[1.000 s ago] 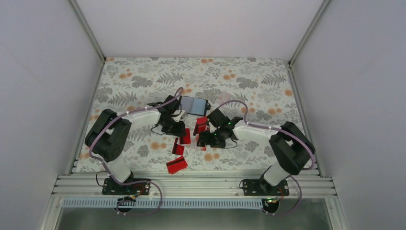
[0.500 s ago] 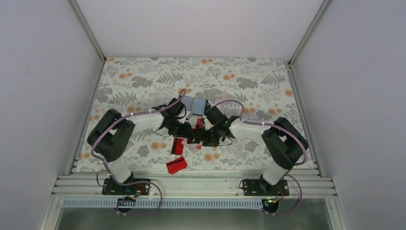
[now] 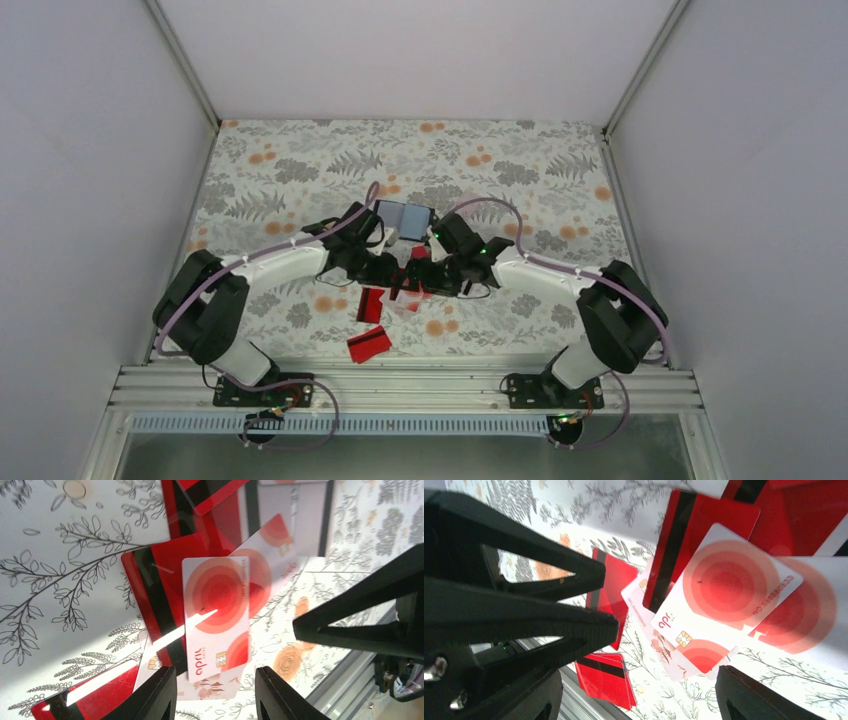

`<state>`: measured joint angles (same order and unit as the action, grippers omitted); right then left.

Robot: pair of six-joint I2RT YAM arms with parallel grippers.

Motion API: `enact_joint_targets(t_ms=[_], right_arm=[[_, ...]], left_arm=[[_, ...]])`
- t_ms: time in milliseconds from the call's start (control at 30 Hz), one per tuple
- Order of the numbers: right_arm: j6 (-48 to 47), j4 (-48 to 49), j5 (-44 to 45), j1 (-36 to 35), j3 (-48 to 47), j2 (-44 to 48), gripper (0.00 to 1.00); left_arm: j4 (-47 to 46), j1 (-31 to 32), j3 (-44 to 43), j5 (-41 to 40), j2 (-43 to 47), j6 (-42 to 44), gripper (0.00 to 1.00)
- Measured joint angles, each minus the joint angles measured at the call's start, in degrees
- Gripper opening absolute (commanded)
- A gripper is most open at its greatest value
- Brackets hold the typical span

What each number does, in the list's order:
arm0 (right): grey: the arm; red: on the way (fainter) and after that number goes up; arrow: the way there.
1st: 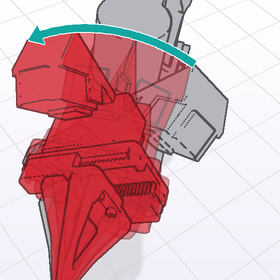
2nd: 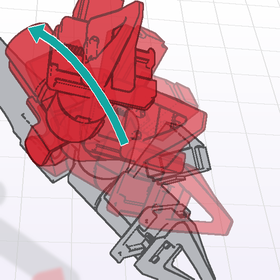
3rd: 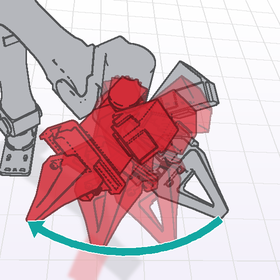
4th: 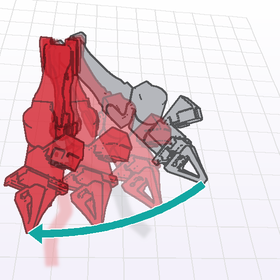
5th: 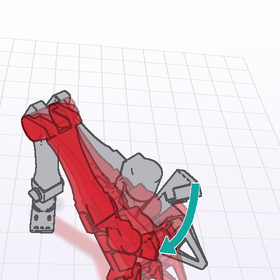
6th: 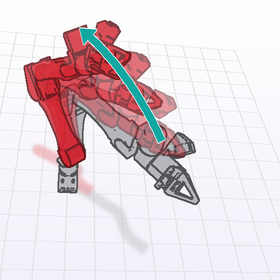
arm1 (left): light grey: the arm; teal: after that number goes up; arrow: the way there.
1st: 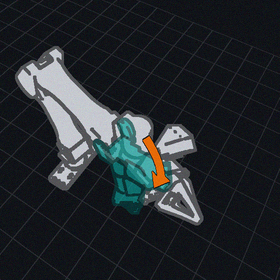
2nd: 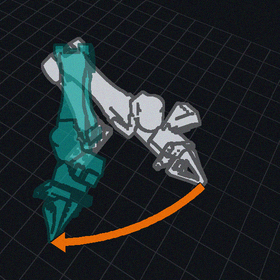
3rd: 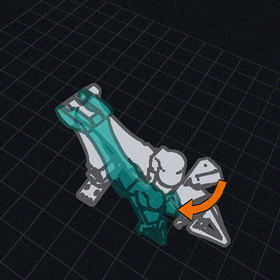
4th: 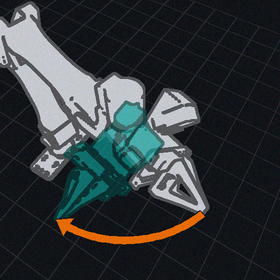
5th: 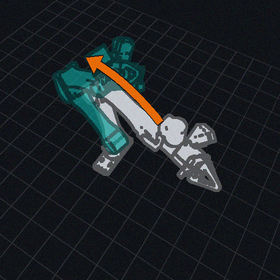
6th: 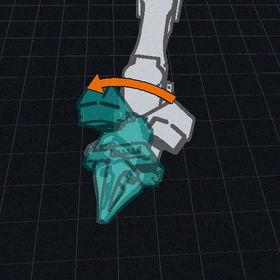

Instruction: Put the credit cards into the card holder

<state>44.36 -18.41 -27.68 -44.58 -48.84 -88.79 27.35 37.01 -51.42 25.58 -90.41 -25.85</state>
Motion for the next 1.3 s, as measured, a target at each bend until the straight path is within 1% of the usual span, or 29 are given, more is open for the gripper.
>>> enact_joint_targets(t_ms=[100, 133, 200, 233, 267, 300, 333, 467, 533, 600, 700, 800, 900, 1033, 1300], right_arm=[[-0.2, -3.82, 3.67, 0.0, -2.43, 1.79, 0.78], [-0.13, -4.81, 4.63, -0.04, -2.95, 2.08, 0.77], [0.37, -8.15, 8.04, -0.04, -4.42, 2.27, 0.78], [0.66, -9.62, 9.79, -0.04, -4.92, 2.29, 0.79], [1.01, -10.95, 11.52, -0.04, -5.22, 2.43, 0.8], [1.62, -12.55, 13.62, -0.07, -5.4, 2.71, 0.82], [2.21, -14.27, 16.02, -0.04, -5.44, 3.37, 0.87], [3.76, -19.78, 22.51, 0.87, -5.51, 7.19, 0.99], [3.52, -21.73, 24.46, 2.23, -5.53, 8.92, 0.99], [3.5, -22.93, 25.83, 3.89, -5.33, 10.23, 0.99], [3.13, -23.5, 26.38, 6.49, -3.37, 12.98, 0.99], [2.69, -24.13, 26.23, 8.5, -1.27, 15.65, 0.99], [2.01, -24.26, 25.49, 9.66, 0.44, 17.57, 0.99], [1.38, -24.28, 24.37, 9.97, 2.19, 19.15, 0.99], [0.35, -24.26, 22.91, 10.6, 4.72, 21.27, 0.99]], left_arm=[[-0.28, 0.02, 0.46, -0.24, 2.78, 0.07, 0.41], [-0.44, 0.15, 0.7, -0.35, 3.28, 0.07, 0.44], [-0.24, 0.5, 0.87, -1.14, 3.48, 0.13, 0.52], [-0.02, 0.76, 0.87, -1.88, 3.45, 0.42, 0.55], [0.57, 1.2, 0.72, -3.13, 3.45, 0.37, 0.58], [1.44, 1.95, 0.37, -4.72, 3.41, 0.31, 0.63], [2.51, 3.02, -0.35, -6.56, 3.08, 0.22, 0.68], [6.21, 9.16, -5.33, -13.57, -0.04, -0.92, 0.81], [7.74, 13.22, -8.44, -17.53, -2.45, -2.49, 0.86], [9.18, 16.92, -10.86, -20.52, -5.03, -3.76, 0.89], [11.15, 20.63, -13.86, -23.43, -9.01, -4.92, 0.9], [13.03, 22.51, -16.04, -25.51, -13.38, -6.03, 0.9], [14.91, 22.62, -16.74, -27.45, -16.0, -6.6, 0.91], [17.03, 22.58, -18.14, -29.4, -16.7, -6.84, 0.9], [18.82, 22.64, -18.8, -30.56, -17.73, -8.24, 0.84]])
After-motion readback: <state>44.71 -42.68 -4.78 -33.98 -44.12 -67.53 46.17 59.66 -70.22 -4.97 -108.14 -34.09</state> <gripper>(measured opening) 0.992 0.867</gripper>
